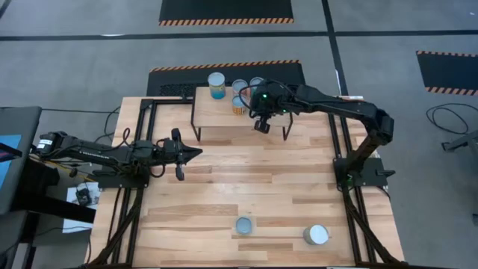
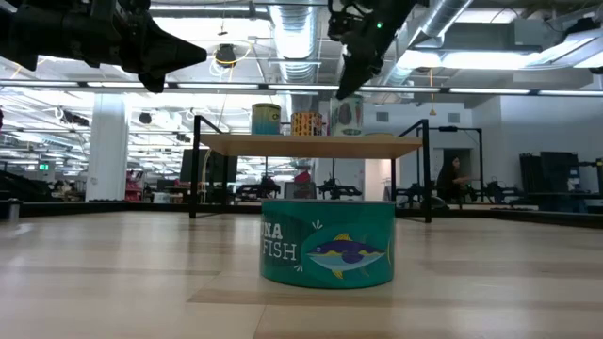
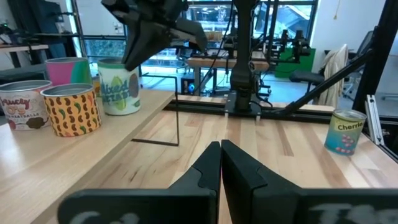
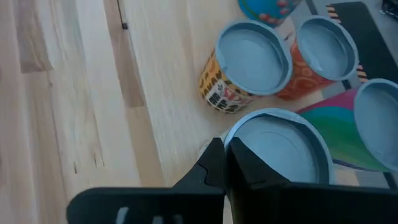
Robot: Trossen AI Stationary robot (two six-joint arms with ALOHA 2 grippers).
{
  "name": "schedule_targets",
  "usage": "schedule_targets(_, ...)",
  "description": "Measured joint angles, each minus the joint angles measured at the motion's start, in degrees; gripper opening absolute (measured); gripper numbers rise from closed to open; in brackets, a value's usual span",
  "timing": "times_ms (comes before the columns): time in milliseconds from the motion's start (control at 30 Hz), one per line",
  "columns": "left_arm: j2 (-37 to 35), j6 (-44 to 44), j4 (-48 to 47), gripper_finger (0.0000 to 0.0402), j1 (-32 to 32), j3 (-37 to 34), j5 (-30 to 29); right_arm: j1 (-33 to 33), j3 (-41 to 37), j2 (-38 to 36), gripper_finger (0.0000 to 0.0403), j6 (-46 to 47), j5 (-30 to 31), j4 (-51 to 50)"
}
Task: Pick and place cans onto a shelf
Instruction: Put the canned mixed vegetables on the shelf
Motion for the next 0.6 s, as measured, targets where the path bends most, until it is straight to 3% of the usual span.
schedule_targets(600, -0.02, -0.02, 0.13, 0.0002, 0.00, 0.00, 0.00, -2.27, 0.00, -0.11, 0.0037, 0.48, 0.03, 0.53)
